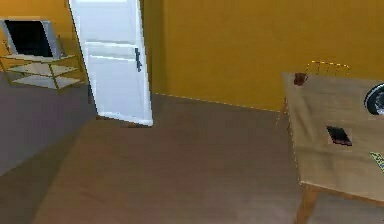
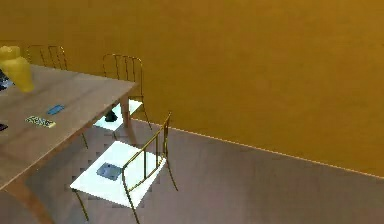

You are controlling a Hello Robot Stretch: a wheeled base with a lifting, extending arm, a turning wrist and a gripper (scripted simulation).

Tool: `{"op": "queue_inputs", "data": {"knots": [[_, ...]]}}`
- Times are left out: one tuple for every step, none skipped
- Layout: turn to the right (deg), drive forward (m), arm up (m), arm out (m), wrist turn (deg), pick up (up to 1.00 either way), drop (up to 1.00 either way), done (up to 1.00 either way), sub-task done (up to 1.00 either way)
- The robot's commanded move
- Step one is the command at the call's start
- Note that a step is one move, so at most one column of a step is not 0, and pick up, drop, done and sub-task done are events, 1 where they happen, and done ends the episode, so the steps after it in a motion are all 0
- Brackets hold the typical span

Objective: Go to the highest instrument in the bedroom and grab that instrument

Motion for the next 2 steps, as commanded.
{"op": "queue_inputs", "data": {"knots": [[0.0, 0.95, 0.00, 0.00, 0.0, 0.00, 0.00, 0.00, 0.00], [15.0, 0.00, 0.00, 0.00, 0.0, 0.00, 0.00, 0.00, 0.00]]}}
